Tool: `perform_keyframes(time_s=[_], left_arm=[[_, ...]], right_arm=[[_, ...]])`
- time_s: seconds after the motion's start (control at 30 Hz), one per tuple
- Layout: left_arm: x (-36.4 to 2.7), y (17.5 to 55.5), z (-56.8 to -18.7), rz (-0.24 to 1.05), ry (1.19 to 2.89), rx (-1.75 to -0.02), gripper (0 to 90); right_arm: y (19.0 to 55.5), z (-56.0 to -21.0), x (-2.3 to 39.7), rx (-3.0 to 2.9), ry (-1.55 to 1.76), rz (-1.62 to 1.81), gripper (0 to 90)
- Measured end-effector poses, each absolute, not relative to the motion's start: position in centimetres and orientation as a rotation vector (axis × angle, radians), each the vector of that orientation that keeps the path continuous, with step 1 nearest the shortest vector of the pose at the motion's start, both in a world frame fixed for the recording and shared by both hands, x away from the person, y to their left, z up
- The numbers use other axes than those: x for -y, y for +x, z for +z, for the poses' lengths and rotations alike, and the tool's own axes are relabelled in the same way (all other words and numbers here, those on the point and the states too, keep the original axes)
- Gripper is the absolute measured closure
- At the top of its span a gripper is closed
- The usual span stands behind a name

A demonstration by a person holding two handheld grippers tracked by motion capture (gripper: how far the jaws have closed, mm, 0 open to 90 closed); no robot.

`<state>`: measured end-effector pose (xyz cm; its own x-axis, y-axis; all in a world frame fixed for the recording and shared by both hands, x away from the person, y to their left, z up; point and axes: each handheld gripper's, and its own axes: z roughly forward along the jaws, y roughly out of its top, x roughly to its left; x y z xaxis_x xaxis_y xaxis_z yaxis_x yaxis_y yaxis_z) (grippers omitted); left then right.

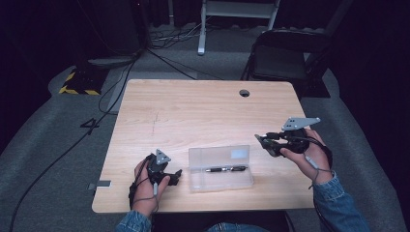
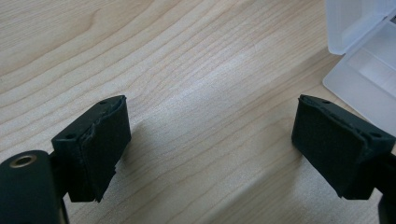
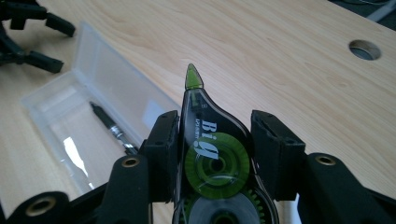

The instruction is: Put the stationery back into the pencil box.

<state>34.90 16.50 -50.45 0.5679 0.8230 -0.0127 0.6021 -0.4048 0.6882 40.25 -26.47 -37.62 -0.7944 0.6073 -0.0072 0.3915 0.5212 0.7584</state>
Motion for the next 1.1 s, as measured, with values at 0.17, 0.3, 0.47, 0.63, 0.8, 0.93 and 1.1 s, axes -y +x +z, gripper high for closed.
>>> perform_keyframes(time_s=[0.17,0.3,0.47,0.63,0.8,0.93,1.1], left_arm=[[-16.5,34.9,-50.4,0.436,2.147,-1.134,12.1],[-16.5,34.9,-50.4,0.436,2.148,-1.134,12.1],[-16.5,34.9,-50.4,0.436,2.147,-1.136,12.1],[-16.5,34.9,-50.4,0.437,2.147,-1.134,12.0],[-16.5,34.9,-50.4,0.437,2.148,-1.134,12.1],[-16.5,34.9,-50.4,0.436,2.147,-1.135,12.1],[-16.5,34.9,-50.4,0.436,2.147,-1.134,12.1]], right_arm=[[39.7,-37.9,25.0,-2.548,0.772,1.140,53.8],[39.4,-38.2,24.1,-2.584,0.734,1.138,53.9],[38.9,-38.8,22.9,-2.633,0.680,1.140,53.9],[38.8,-39.7,21.8,-2.678,0.639,1.133,53.9],[38.7,-40.9,20.7,-2.734,0.599,1.114,53.8],[38.7,-41.7,20.1,-2.758,0.581,1.106,53.8],[38.4,-42.7,19.1,-2.797,0.525,1.103,53.8]])
